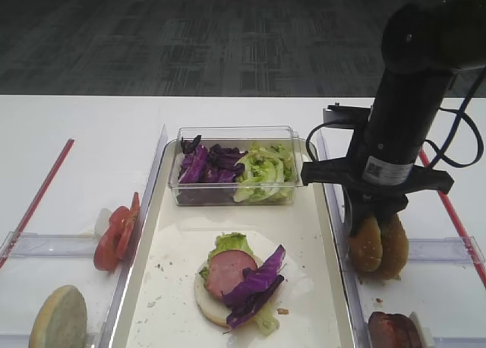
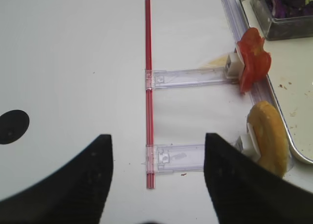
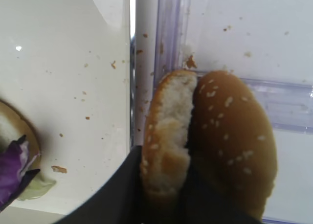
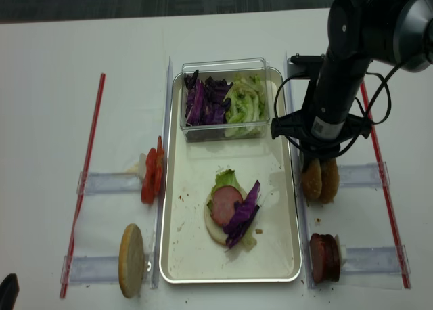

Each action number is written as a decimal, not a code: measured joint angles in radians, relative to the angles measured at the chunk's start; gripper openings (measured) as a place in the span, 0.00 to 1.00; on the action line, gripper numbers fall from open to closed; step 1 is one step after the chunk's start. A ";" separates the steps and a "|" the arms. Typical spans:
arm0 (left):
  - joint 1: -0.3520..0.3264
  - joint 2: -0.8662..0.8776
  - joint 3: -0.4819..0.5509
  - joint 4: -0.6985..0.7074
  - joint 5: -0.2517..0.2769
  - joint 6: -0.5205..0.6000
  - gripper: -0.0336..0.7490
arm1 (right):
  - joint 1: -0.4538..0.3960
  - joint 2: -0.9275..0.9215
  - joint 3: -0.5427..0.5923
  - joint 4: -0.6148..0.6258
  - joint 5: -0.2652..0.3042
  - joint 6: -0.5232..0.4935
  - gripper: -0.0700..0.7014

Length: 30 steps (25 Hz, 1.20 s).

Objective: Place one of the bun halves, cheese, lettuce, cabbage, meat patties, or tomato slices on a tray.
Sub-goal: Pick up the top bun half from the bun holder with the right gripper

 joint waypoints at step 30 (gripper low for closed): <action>0.000 0.000 0.000 0.000 0.000 0.000 0.58 | 0.000 0.000 -0.129 0.026 0.072 0.000 0.25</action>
